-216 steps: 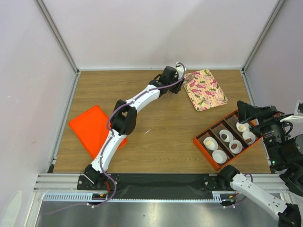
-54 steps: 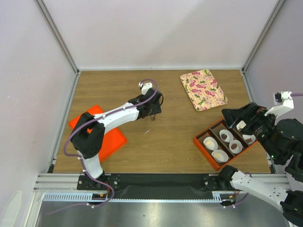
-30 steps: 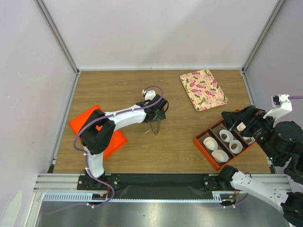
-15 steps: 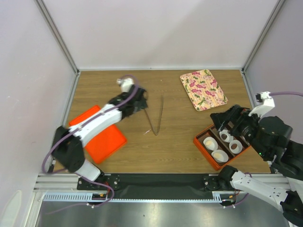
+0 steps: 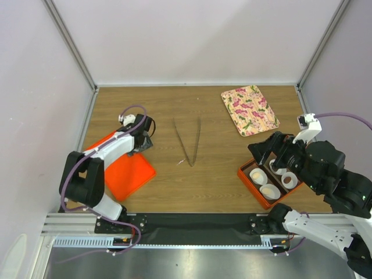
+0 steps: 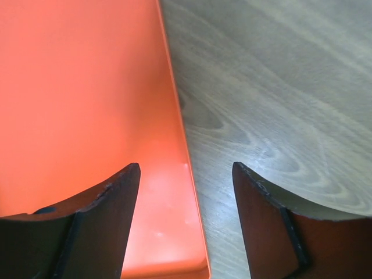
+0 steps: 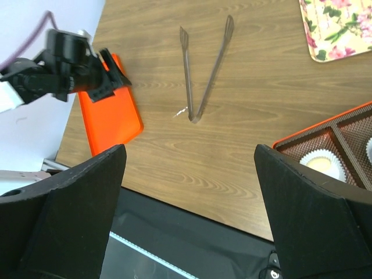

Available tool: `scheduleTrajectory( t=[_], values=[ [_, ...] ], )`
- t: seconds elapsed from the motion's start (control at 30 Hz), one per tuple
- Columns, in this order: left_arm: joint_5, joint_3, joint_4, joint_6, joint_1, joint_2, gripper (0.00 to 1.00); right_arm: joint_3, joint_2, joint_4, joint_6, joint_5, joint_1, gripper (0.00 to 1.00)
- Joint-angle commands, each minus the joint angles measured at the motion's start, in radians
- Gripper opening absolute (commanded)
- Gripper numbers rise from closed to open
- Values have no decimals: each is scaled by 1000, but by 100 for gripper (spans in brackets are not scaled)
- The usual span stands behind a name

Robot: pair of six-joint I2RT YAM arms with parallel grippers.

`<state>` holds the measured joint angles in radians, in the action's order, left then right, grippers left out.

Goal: Pack the chocolate

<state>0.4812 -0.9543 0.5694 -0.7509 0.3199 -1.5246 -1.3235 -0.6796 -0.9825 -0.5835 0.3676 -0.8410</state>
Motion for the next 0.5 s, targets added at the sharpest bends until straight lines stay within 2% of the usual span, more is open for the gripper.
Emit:
scheduleTrajectory(
  t=[0.0,0.4,0.43,0.47],
  values=[
    [-26,2,-28,-13,-21,-43,69,-8,17,50,30,-9,-4,98],
    [-66,8,-80,-53,-22,-184,54,3,43,30,43,-1,-4,98],
    [-59,6,-77,-56,-22,-192,46,4,43,30,45,2,-4,98],
    [-50,6,-72,-59,-22,-195,44,6,48,30,47,5,-4,98]
  ],
)
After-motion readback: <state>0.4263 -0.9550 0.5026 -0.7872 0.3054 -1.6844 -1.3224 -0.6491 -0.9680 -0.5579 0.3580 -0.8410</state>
